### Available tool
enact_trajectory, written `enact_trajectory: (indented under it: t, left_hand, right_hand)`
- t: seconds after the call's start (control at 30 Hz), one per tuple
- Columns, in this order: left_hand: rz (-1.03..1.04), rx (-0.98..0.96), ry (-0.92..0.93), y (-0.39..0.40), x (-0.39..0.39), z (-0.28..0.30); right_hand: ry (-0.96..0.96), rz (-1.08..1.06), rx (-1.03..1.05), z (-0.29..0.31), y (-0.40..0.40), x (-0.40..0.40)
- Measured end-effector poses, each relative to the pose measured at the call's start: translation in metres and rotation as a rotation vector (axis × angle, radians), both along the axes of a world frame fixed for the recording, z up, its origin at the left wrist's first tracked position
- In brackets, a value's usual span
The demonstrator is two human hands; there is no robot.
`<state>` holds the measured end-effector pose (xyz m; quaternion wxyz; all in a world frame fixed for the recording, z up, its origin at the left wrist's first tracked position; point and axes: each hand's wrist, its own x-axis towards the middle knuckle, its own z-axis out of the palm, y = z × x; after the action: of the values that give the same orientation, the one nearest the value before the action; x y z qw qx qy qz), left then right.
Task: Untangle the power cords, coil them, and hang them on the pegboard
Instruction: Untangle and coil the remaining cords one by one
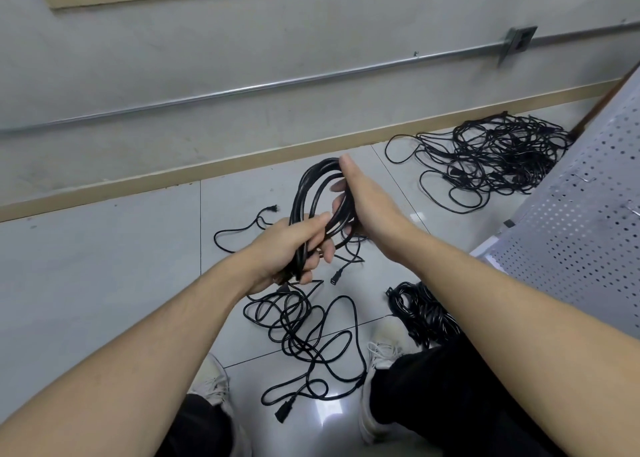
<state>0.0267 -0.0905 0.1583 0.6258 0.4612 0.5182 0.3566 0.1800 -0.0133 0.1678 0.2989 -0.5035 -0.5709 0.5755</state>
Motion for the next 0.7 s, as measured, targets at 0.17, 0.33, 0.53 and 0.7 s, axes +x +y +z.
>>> enact_trajectory:
  t: [0.17, 0.33, 0.53, 0.7]
  left_hand:
    - [0.079, 0.09, 0.219, 0.003, 0.003, 0.003]
    - [0.053, 0.087, 0.209, 0.002, 0.007, 0.003]
    - [0.022, 0.002, -0.115, -0.003, 0.014, 0.004]
    - [0.146, 0.015, -0.101, -0.001, 0.015, -0.003]
  right_hand:
    - [-0.121, -0.044, 0.163, 0.005, 0.0, 0.004]
    - [0.025, -0.067, 0.138, 0.004, 0.003, 0.002]
    - [0.182, -0.095, 0.014, 0.003, 0.0, 0.001]
    - [0.227, -0.12, -0.044, 0.001, -0.002, -0.007]
